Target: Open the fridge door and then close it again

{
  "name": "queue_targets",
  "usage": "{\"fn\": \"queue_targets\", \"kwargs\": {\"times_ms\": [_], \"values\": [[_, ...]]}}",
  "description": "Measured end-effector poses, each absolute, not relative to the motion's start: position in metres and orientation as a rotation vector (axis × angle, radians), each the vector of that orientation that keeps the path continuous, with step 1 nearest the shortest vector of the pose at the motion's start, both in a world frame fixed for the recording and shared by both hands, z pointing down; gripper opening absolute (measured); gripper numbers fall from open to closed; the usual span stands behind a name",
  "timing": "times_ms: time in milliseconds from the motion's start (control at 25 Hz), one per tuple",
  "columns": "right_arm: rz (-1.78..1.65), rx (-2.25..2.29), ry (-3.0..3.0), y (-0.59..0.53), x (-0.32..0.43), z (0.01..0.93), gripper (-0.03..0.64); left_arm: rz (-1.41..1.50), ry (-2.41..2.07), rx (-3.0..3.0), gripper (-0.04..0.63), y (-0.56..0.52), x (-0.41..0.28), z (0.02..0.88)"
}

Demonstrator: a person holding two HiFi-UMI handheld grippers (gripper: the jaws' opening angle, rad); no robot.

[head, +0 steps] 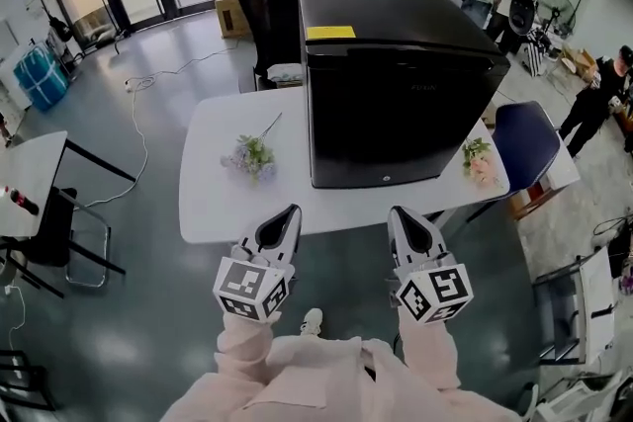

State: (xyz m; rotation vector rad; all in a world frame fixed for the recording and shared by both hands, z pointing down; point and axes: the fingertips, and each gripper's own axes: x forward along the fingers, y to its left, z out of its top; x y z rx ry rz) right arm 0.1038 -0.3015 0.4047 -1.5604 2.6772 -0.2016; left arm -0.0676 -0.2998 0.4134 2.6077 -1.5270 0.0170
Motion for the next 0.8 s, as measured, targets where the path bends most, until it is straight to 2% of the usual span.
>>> {"fn": "queue_targets", "kwargs": {"times_ms": [800], "values": [[-0.199, -1.546, 2.721, -0.308, 0.093, 0.411, 0.009, 0.012, -1.538, 2.609, 0.011, -0.312, -0.067, 0.413]]}}
